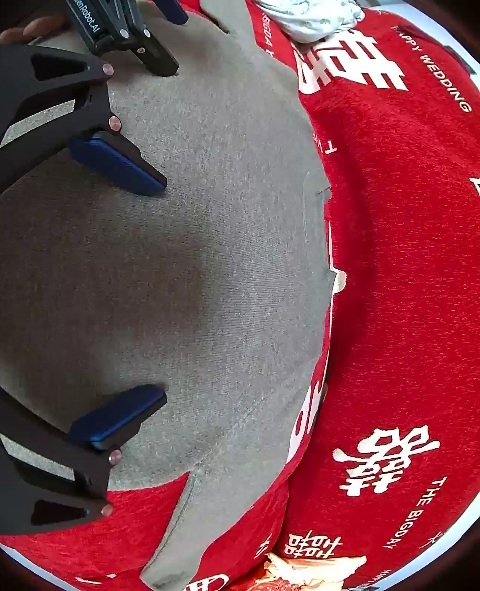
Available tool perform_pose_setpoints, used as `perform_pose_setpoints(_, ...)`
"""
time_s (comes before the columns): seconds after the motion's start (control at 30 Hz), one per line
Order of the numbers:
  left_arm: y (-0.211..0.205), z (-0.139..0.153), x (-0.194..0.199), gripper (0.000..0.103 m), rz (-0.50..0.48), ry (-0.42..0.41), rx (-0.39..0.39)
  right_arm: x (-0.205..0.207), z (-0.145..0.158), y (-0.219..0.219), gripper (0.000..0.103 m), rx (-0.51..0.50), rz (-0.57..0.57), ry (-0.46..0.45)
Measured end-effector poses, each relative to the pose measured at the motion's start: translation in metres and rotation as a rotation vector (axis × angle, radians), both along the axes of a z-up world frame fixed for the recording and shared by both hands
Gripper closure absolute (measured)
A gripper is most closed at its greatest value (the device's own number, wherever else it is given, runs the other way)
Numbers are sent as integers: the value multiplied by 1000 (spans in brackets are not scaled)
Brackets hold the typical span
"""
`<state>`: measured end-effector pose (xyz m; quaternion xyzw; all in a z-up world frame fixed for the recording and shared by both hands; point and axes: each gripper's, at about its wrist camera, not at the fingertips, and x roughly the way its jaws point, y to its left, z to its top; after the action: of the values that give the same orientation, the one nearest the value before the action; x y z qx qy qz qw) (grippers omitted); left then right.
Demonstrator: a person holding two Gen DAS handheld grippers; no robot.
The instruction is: Fold small clothes
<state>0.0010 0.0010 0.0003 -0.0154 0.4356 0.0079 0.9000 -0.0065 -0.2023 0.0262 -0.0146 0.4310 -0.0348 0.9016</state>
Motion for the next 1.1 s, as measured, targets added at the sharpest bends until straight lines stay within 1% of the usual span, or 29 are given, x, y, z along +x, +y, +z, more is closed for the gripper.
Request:
perform_pose_setpoints(0.07,2,0,4,0,-7,7,1,0,0,1,1,-16,1,-1)
perform_pose_setpoints(0.13,9,4,1,0,-4,-16,-1,0,-1,1,1,-11,2,-1)
perform_pose_setpoints(0.2,1,4,-3,0,5,-36,28,-1,-1,1,1,-7,1,-7)
perform_pose_setpoints(0.27,0,2,-7,0,7,-49,28,-1,-1,1,1,-9,0,-6)
perform_pose_setpoints(0.47,-1,1,-4,0,13,-45,17,-1,0,1,1,-3,0,-7)
perform_pose_setpoints(1.1,-3,-1,-3,0,13,-49,18,-1,-2,-1,1,3,0,-3)
